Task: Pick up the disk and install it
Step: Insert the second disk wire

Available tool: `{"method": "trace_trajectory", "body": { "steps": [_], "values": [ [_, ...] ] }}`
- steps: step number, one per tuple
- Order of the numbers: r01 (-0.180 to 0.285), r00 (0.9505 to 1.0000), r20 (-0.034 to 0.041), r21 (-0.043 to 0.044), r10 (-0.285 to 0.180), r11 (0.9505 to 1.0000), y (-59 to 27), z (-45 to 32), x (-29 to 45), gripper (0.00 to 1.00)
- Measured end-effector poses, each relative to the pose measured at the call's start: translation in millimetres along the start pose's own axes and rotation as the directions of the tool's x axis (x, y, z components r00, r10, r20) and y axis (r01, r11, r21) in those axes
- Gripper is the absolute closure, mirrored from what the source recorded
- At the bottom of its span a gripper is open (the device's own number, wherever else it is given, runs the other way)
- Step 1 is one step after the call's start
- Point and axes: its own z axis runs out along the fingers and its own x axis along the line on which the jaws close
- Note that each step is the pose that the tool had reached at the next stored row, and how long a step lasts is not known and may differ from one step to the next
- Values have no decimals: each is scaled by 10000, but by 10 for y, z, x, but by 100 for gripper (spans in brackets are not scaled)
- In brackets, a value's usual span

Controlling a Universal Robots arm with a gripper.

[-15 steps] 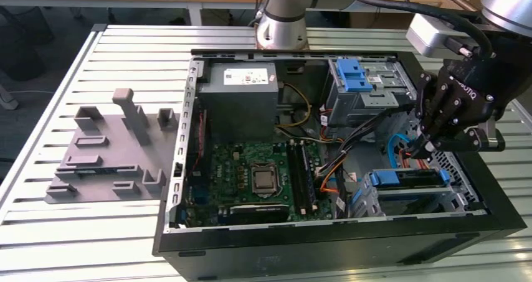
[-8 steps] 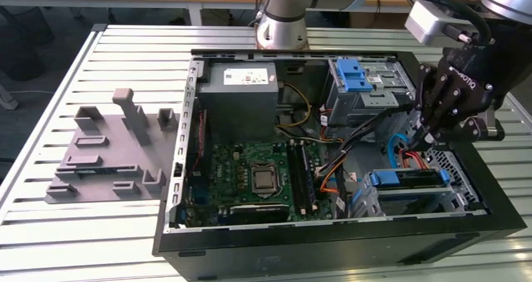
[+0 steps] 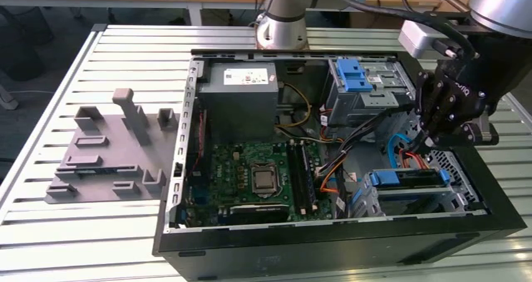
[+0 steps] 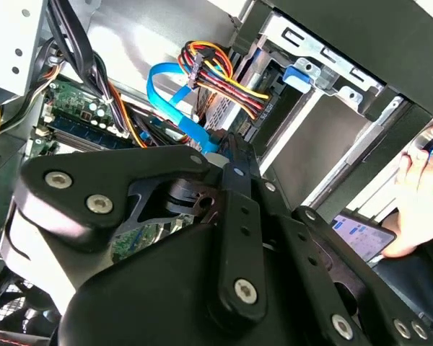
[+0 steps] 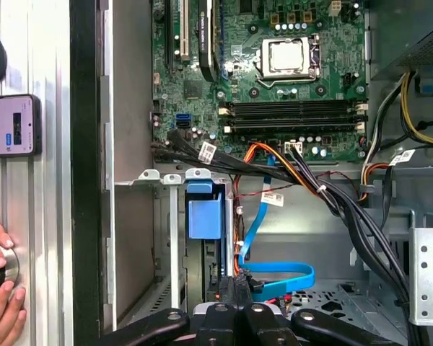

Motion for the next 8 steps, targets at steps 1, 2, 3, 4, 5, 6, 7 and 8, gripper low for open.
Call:
{"method": "trace_trajectory", "body": {
  "steps": [1,2,3,4,5,6,7,8],
  "values": [
    [0,10000,0,4,0,10000,0,1,0,89],
    [-3,10000,0,32,3,10000,0,8,-1,89],
    [-6,10000,1,59,6,10000,0,15,-2,89],
    [-6,10000,2,63,6,10000,0,17,-2,89],
    [-6,10000,1,68,6,10000,0,18,-2,89],
    [-7,10000,1,73,7,10000,0,19,-2,89],
    [-7,10000,2,77,7,10000,0,20,-2,89],
    [-8,10000,2,91,8,10000,-1,24,-2,89]
  ]
}}
